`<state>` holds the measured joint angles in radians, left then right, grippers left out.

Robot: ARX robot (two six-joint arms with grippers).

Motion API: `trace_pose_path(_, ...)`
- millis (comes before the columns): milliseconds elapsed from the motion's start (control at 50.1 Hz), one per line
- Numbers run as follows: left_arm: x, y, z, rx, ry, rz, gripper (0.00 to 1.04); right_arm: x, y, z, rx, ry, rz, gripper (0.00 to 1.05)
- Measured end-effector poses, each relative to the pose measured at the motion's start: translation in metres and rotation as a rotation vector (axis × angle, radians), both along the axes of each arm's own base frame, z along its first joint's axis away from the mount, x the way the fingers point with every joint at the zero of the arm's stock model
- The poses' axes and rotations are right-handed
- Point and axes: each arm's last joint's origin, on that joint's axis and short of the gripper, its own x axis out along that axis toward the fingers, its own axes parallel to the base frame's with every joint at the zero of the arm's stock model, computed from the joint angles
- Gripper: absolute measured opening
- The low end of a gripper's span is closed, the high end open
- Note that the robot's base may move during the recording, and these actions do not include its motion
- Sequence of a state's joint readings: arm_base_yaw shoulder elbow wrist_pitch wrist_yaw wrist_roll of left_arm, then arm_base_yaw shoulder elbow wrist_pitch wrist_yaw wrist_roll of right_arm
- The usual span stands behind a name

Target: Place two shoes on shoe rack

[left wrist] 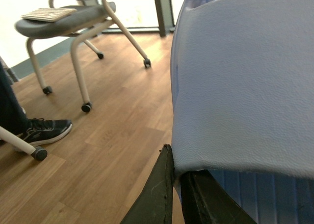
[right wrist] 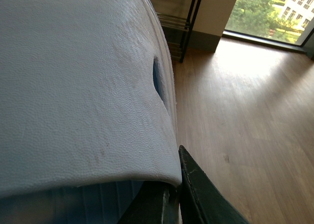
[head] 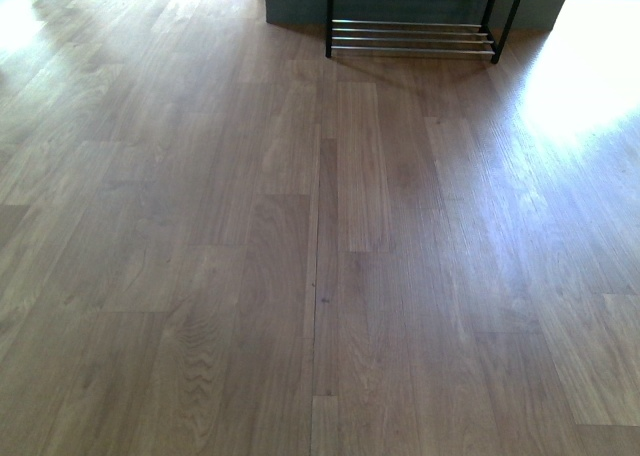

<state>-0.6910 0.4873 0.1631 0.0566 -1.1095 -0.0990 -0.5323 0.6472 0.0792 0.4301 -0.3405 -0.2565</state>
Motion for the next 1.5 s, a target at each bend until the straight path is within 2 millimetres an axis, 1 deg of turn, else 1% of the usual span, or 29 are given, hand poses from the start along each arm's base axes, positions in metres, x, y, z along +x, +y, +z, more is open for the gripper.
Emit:
trace_pose_path(140,-0.0038,0.0055,-0.0032,-0.009,-0.042,0.029,0.02,0.0000,0.0000,0.0000,0.000,0.000,0.000,0.02)
trace_pose_path(1498,-0.0041,0.0058,-0.0027,0.000,-0.041,0.028,0.02,0.0000,0.0000,0.0000,0.001,0.000,0.000,0.02)
